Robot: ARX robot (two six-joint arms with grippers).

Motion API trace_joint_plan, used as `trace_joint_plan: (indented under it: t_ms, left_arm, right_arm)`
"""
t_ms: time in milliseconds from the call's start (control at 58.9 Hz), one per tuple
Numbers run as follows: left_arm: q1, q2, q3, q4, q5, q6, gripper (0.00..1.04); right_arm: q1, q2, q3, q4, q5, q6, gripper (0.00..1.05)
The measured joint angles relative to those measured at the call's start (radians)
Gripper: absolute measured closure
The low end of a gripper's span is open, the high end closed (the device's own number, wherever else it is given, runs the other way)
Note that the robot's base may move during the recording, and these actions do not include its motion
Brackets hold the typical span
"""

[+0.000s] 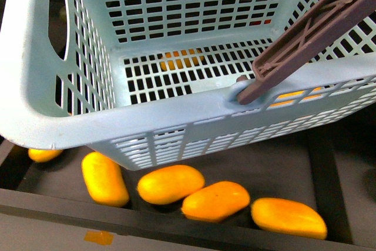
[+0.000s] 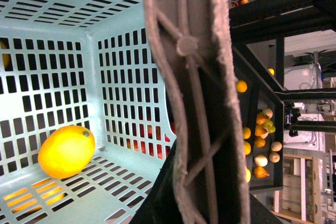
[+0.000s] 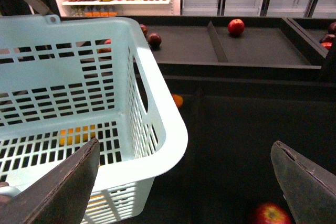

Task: Pick lemon and mango into basket

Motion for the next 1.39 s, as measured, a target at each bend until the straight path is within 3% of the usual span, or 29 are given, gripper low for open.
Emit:
trace_joint_plan:
  t_ms: [917,1239,1273,1290,1324,1392]
  left_arm:
    - [0.016,0.0,0.0,0.0,-0.027,0.018,1.0]
    - [0.001,0.0,0.0,0.0,0.006,0.007,1.0]
    - [-0.001,0.0,0.0,0.0,0.006,0.006,1.0]
    - [-0.001,0.0,0.0,0.0,0.005,0.005,1.0]
    - [-0.002,0.0,0.0,0.0,0.008,0.005,1.0]
    - [-0.003,0.0,0.0,0.0,0.007,-0.001,1.0]
  right_arm:
    - [0.0,0.0,-0.002,0.0,-0.003,0.0,0.09]
    - [0.001,0.0,-0.001,-0.001,0.0,0.0,0.09]
    - [0.018,0.016,0.019,-0.068,0.068,0.032,0.09]
    - [0.03,0.032,0.051,-0.153,0.173,0.077,0.09]
    - [0.029,0.069,0.105,-0.277,0.289,0.14,0.09]
    - [-0.043,0.156,0.189,-0.436,0.456,0.242,0.09]
